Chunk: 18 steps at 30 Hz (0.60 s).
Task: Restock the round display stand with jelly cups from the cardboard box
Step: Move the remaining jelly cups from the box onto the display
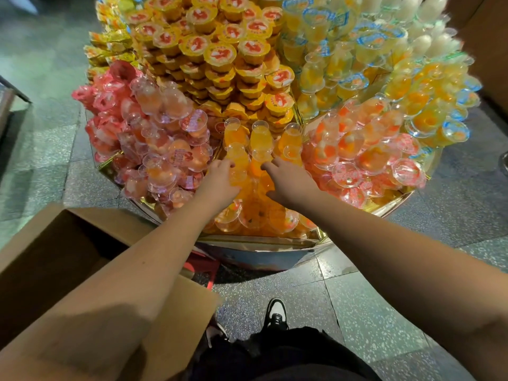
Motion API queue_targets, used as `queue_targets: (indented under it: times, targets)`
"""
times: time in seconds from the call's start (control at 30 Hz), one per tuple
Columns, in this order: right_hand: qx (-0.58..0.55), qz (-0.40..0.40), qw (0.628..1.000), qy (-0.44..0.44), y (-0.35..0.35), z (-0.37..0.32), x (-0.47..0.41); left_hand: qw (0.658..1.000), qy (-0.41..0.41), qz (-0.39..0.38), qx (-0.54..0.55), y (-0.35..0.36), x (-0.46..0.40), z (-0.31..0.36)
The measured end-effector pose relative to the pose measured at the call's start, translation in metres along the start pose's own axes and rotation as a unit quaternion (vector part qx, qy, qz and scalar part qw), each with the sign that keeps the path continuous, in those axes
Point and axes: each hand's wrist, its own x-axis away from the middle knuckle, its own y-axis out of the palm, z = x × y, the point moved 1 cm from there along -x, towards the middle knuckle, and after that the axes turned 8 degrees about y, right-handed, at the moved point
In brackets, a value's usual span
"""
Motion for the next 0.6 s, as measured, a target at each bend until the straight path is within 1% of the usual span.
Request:
queue_targets:
  times: [0.1, 0.17, 0.23, 0.4, 0.5, 0.6]
  targets:
    - [-0.004, -0.002, 1.000, -0.004, -0.003, 0.003, 0.007, 0.999, -0.025, 0.015, 0.024, -0.004, 0.013, 0.001]
    - [-0.009, 0.016, 1.000, 0.004, -0.008, 0.007, 0.017, 0.999, -0.027, 0.028, 0.021, -0.006, 0.024, 0.004]
    - [-0.020, 0.036, 0.999, 0.017, -0.015, 0.011, 0.029, 0.998, -0.014, 0.048, 0.023, -0.009, 0.037, 0.011]
    - [-0.095, 0.095, 0.988, 0.075, -0.028, 0.025, 0.080, 0.988, 0.034, 0.110, 0.101, -0.016, 0.076, 0.048]
    - [-0.137, 0.111, 0.979, 0.105, -0.021, 0.037, 0.129, 0.983, 0.082, 0.104, 0.129, -0.004, 0.101, 0.080]
    - [-0.146, 0.100, 0.976, 0.127, 0.005, 0.053, 0.182, 0.982, 0.113, 0.055, 0.139, 0.031, 0.124, 0.110]
